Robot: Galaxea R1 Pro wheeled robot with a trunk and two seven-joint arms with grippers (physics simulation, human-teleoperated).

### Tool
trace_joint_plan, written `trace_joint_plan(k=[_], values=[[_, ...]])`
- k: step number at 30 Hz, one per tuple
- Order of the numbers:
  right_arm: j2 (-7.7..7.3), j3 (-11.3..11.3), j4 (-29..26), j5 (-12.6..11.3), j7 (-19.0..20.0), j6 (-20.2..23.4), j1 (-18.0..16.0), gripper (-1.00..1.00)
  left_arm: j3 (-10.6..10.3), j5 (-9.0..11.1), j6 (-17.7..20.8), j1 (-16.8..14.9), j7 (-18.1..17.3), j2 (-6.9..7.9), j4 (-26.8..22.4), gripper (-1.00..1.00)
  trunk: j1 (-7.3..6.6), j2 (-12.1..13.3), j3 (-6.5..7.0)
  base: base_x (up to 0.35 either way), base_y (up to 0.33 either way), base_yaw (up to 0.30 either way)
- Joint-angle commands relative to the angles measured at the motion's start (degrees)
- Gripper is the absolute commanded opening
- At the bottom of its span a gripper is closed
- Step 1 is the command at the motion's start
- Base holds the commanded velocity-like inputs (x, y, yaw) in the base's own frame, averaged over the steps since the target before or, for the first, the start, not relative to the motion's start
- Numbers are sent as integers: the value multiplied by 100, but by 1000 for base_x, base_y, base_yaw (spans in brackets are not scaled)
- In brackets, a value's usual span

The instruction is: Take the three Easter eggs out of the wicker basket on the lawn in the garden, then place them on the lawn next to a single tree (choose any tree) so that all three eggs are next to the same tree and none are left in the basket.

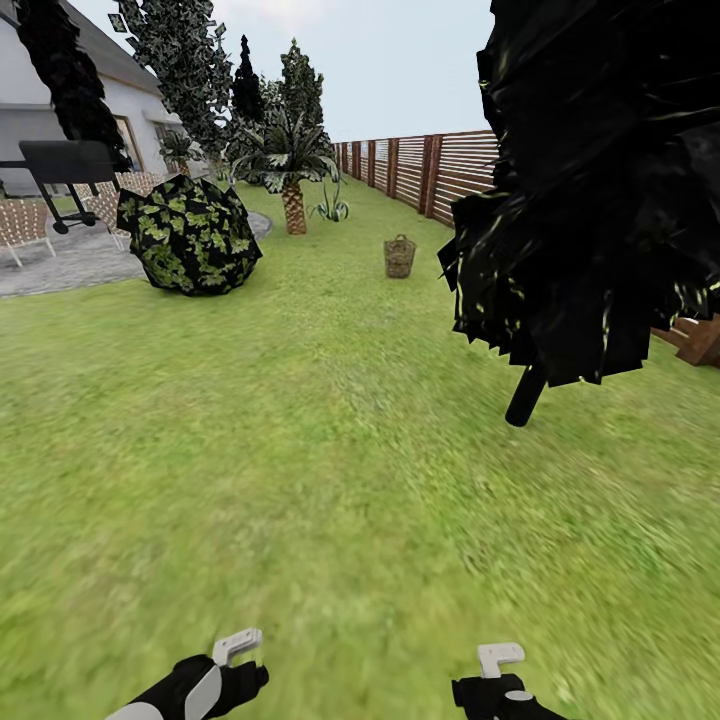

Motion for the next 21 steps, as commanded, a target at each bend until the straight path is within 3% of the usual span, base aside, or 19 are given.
trace_joint_plan(k=[1, 6, 17, 21], values=[[3, 34, 6, 2, -29, -14, -4, 100, 5, 59, 36, 1, 1, -2, -7, 100, -1, -2, -4, 0, 0, 0], [9, 37, 6, 2, -31, -14, -4, 100, 5, 59, 36, 1, 14, 6, -2, 100, -1, -2, -4, 0, 0, 0], [12, 41, 15, -4, -40, -22, 68, 100, 5, 58, 36, 1, 18, 3, 45, 100, -242, 439, 193, 0, 0, 0], [17, 41, 23, -6, -40, -23, 141, 100, 5, 59, 29, 4, 16, 4, 326, 100, -330, 600, 265, 0, 0, 0]])
